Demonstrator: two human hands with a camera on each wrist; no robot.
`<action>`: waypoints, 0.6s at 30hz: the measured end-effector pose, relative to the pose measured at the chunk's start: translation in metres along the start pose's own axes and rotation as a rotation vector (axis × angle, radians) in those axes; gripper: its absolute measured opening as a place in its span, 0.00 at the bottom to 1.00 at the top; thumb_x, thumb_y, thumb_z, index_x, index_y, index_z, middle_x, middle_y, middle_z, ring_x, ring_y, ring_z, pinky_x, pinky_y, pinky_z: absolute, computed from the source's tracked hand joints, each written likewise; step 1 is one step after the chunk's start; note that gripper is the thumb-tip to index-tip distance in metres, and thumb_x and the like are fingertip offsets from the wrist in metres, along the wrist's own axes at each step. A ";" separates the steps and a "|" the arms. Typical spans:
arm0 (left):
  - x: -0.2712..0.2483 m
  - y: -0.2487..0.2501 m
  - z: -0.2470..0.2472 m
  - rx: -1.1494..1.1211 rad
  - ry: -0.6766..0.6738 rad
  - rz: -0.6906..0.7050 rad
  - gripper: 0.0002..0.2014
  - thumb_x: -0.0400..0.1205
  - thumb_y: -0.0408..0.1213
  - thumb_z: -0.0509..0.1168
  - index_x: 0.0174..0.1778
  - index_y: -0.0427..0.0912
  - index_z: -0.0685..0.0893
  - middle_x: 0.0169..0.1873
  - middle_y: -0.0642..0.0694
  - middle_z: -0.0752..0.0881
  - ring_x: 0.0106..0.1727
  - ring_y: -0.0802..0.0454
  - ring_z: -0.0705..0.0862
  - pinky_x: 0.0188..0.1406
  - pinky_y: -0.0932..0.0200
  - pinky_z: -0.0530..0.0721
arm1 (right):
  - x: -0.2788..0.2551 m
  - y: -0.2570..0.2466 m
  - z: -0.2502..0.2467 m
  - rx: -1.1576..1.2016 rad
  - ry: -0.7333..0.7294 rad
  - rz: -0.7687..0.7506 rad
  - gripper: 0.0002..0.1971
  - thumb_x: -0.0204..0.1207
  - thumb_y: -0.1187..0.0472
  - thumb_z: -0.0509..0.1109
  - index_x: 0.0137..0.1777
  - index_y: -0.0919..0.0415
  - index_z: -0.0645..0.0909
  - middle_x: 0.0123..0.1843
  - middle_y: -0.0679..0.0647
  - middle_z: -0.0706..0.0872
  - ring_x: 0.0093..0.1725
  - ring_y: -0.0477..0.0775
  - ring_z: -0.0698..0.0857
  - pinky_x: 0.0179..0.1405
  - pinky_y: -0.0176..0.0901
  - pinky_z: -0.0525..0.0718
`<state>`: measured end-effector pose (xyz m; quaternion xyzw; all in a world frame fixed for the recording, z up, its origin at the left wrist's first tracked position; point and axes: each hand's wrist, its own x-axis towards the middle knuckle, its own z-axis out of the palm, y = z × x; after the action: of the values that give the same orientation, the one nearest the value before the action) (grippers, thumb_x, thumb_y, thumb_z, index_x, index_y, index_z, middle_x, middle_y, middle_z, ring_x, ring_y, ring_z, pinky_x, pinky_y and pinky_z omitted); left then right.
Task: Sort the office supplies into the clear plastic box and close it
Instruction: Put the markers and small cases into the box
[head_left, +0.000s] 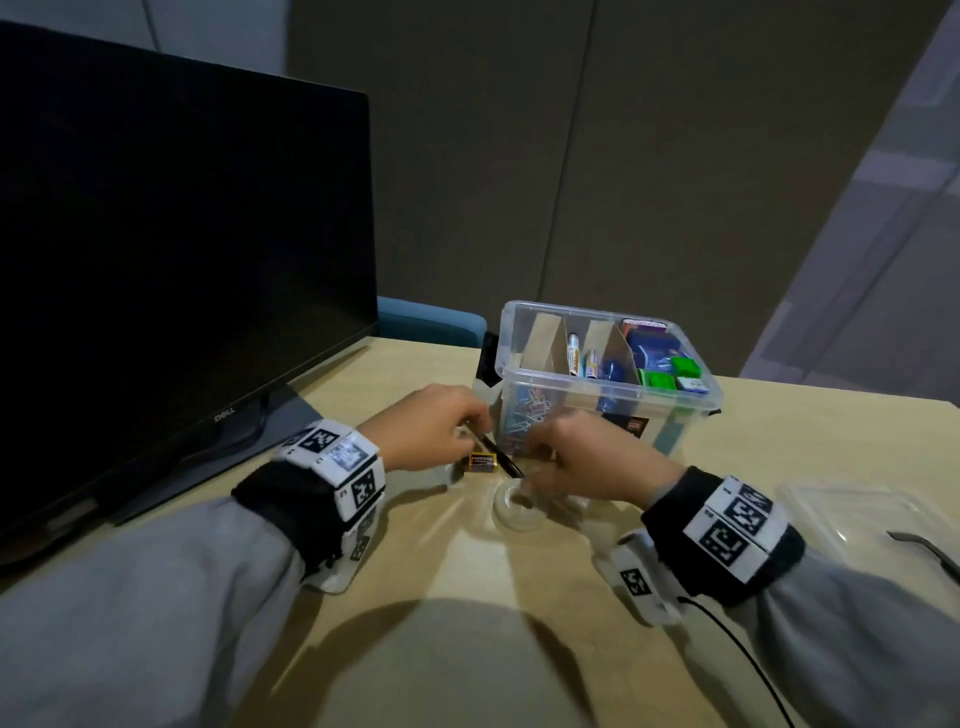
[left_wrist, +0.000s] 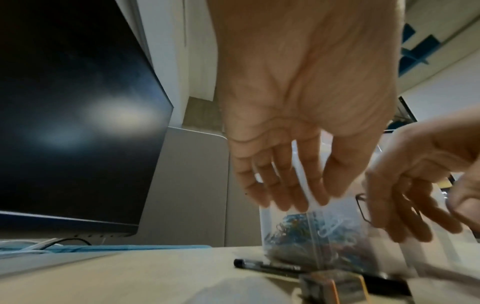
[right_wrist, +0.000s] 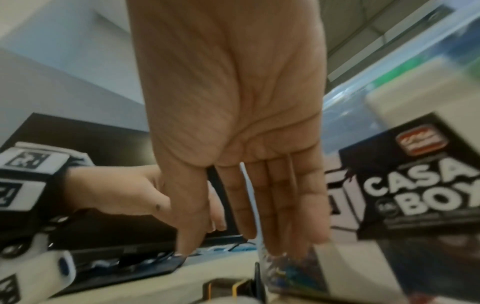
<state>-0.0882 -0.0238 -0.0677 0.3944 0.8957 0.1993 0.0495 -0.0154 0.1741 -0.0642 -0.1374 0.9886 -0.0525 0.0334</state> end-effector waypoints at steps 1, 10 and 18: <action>0.001 0.000 0.003 0.044 -0.036 -0.025 0.14 0.82 0.35 0.66 0.64 0.49 0.84 0.59 0.52 0.82 0.58 0.58 0.78 0.55 0.65 0.75 | 0.003 -0.003 0.004 -0.022 -0.025 0.020 0.21 0.74 0.43 0.73 0.62 0.53 0.82 0.53 0.49 0.87 0.49 0.50 0.84 0.49 0.41 0.84; 0.012 0.009 0.022 0.223 -0.123 -0.060 0.22 0.79 0.37 0.68 0.70 0.46 0.77 0.63 0.46 0.79 0.63 0.47 0.78 0.64 0.47 0.81 | 0.011 -0.025 0.013 -0.205 -0.062 0.028 0.39 0.69 0.32 0.71 0.75 0.51 0.68 0.57 0.52 0.86 0.51 0.54 0.85 0.50 0.50 0.88; 0.019 0.017 0.034 0.323 -0.196 -0.047 0.18 0.80 0.32 0.66 0.66 0.44 0.77 0.62 0.44 0.81 0.61 0.44 0.80 0.58 0.49 0.82 | 0.007 -0.027 0.014 -0.192 -0.119 0.035 0.36 0.74 0.41 0.71 0.77 0.57 0.67 0.54 0.53 0.85 0.48 0.54 0.84 0.50 0.47 0.87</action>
<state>-0.0809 0.0111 -0.0908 0.3938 0.9159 0.0122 0.0774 -0.0133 0.1447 -0.0755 -0.1255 0.9876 0.0512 0.0797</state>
